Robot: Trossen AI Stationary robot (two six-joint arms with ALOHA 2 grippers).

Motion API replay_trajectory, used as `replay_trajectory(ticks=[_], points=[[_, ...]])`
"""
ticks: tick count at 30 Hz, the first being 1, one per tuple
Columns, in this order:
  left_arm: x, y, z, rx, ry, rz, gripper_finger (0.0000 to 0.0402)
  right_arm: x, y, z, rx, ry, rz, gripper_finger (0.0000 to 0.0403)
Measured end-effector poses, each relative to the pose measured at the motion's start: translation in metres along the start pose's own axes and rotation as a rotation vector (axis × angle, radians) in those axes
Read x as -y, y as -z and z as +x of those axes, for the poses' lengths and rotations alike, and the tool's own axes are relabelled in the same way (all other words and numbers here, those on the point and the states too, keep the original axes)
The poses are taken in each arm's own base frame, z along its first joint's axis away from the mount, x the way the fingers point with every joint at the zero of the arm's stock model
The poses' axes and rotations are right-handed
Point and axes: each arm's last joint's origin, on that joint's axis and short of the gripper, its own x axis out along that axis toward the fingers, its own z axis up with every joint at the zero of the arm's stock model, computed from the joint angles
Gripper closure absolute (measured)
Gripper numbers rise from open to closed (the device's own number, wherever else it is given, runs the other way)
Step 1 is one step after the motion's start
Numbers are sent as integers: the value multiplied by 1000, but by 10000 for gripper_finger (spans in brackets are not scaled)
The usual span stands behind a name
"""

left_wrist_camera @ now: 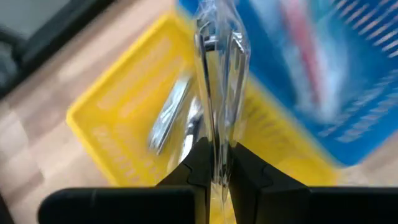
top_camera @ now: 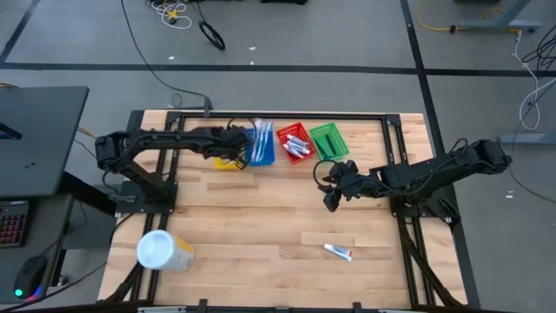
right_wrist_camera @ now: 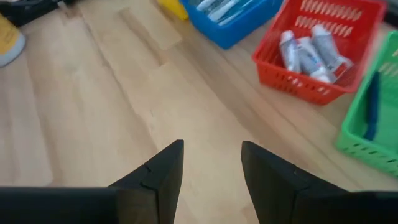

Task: Pick & Place Travel size toiletries
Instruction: Put the nail cutter into the yellow bin

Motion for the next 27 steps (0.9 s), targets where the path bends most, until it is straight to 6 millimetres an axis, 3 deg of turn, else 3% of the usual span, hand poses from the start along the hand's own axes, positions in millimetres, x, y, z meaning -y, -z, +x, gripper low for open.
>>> replay_trajectory(ticks=[12, 21, 27], points=[[-23, 32, 37, -123, 45, -23, 364, -9, 8, 4, -119, -133, -28, 231], [-29, 37, 44, -126, 65, -35, 353, -39, 44, 8, -279, -238, -198, 231], [-28, 35, 45, -102, 77, -6, 317, -55, 66, 4, -354, -280, -233, 226]])
